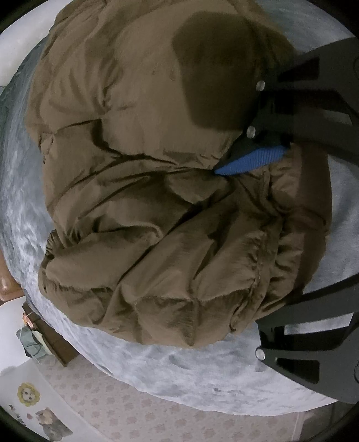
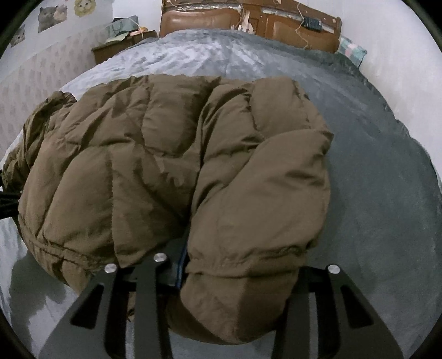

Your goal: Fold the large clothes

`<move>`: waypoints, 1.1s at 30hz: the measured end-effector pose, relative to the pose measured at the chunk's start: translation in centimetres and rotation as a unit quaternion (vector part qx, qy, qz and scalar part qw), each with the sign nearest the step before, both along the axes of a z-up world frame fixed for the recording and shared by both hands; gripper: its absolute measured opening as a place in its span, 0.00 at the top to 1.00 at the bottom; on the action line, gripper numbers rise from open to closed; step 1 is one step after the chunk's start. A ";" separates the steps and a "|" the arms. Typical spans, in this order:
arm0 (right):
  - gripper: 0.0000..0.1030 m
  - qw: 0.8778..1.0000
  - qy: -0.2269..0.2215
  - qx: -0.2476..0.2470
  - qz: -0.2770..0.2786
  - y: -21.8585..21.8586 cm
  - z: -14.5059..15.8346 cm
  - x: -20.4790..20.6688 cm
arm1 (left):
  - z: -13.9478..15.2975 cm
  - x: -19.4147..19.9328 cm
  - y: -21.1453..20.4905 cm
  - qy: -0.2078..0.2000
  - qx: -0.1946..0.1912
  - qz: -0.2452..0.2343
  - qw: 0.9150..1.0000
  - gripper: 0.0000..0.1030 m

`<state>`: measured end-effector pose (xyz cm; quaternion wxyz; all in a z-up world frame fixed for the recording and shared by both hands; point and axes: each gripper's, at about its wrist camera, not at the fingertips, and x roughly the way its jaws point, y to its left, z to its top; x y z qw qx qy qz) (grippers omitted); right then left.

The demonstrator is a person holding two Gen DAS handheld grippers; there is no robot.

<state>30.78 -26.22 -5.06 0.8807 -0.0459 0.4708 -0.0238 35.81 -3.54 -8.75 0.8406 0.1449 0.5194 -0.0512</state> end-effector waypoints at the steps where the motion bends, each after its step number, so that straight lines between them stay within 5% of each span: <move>1: 0.63 1.000 -0.003 -0.004 0.002 0.1 0.2 -0.6 | 0.0 -0.1 -0.2 -0.001 0.002 0.000 1.000 0.44; 13: 0.68 0.999 -0.026 -0.023 0.013 1.1 2.2 -1.3 | 1.2 -0.6 -0.3 0.005 -0.011 -0.010 1.000 0.74; 33: 0.73 0.996 -0.078 -0.036 0.031 -0.2 6.3 -5.5 | 5.7 -4.4 -0.6 -0.008 -0.064 -0.012 0.998 0.81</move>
